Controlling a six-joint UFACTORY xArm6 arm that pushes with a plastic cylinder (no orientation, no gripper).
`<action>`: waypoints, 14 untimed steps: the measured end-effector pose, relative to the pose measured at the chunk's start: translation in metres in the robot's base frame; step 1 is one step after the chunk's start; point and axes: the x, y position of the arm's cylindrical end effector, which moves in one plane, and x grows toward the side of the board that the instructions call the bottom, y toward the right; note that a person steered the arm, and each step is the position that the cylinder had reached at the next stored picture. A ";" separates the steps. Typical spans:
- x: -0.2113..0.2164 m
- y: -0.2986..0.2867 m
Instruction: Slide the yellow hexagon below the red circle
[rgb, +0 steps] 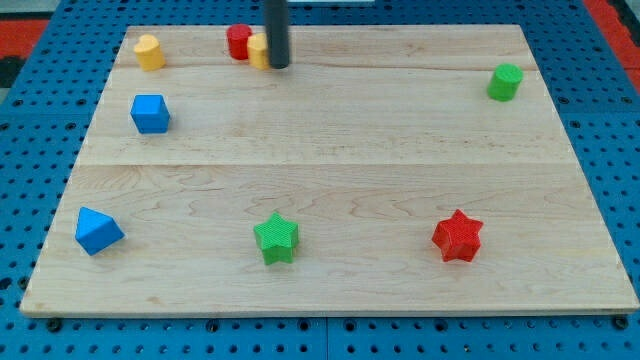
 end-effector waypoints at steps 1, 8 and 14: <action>0.000 0.027; -0.027 0.029; 0.003 0.073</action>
